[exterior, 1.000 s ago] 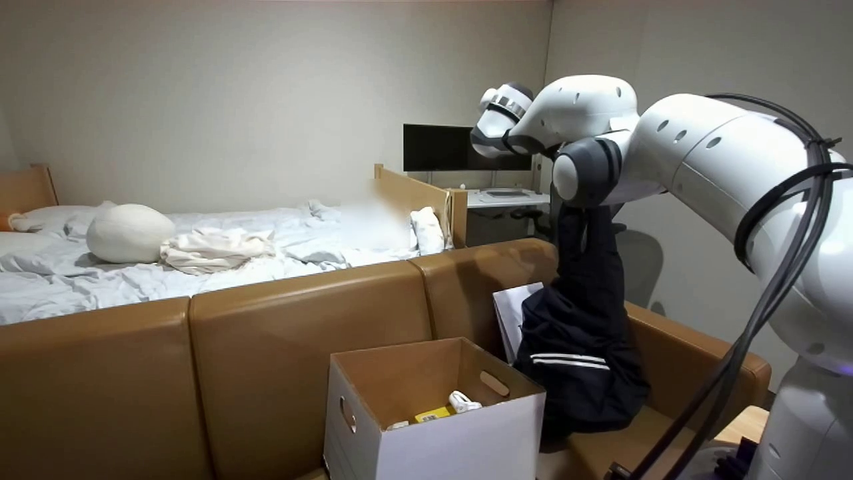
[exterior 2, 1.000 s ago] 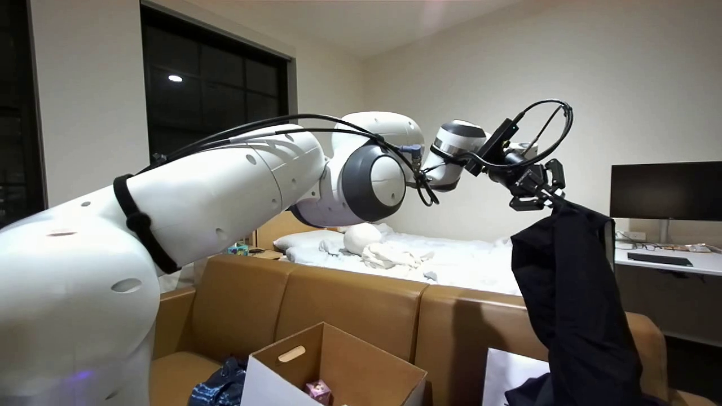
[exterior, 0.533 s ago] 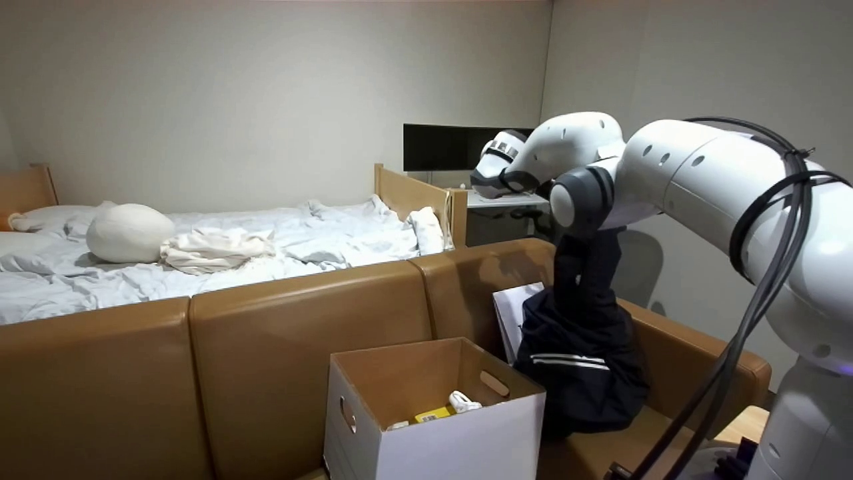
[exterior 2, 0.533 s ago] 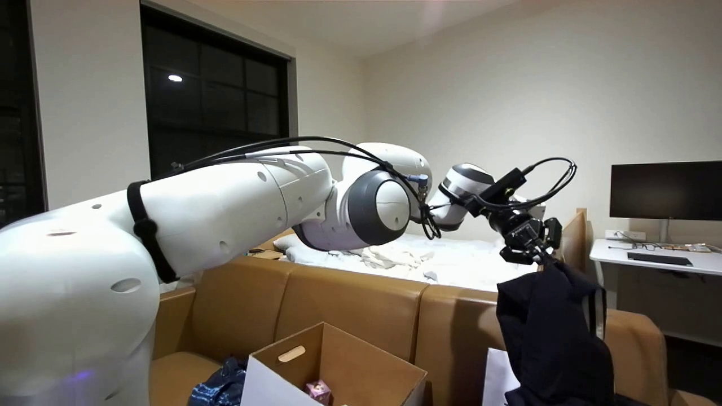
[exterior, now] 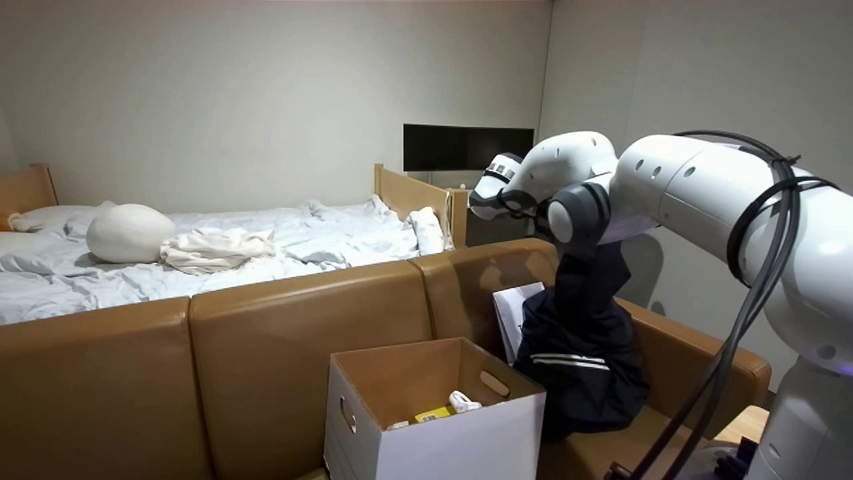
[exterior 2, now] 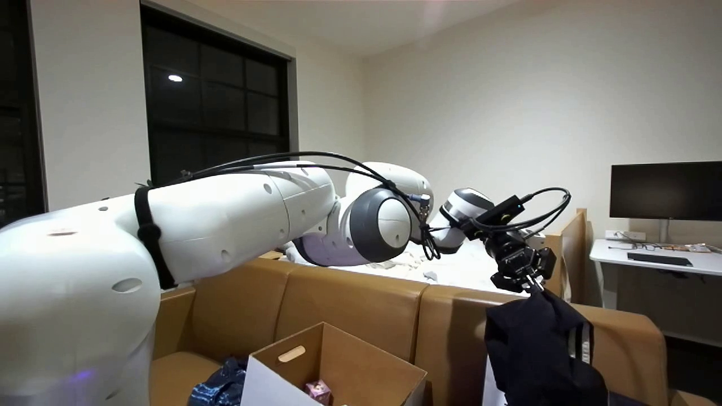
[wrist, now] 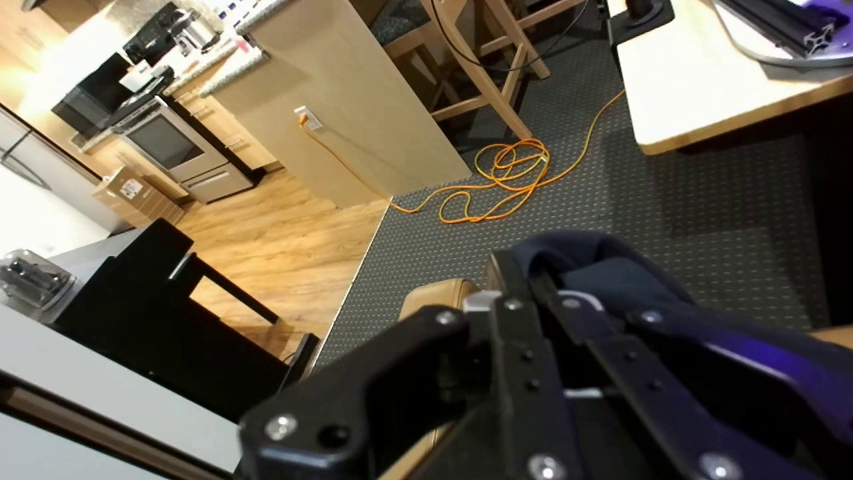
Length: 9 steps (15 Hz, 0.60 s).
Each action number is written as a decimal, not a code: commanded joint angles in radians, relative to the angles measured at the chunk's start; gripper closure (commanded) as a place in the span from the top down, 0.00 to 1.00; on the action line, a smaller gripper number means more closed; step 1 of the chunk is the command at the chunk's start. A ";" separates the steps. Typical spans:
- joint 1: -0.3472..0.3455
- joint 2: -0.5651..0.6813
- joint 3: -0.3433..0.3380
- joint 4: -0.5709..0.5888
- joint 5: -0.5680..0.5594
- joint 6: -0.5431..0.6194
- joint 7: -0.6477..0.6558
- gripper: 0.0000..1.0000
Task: Remove the hoodie from the box and put it on the couch
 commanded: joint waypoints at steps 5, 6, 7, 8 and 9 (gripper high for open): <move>-0.013 0.110 -0.032 0.011 0.044 -0.088 0.061 0.01; -0.014 0.120 -0.032 0.016 0.047 -0.089 0.069 0.01; -0.014 0.127 -0.031 0.020 0.050 -0.085 0.071 0.01; -0.018 0.131 -0.028 0.029 0.059 -0.082 0.079 0.01; -0.025 0.131 -0.022 0.040 0.074 -0.073 0.083 0.01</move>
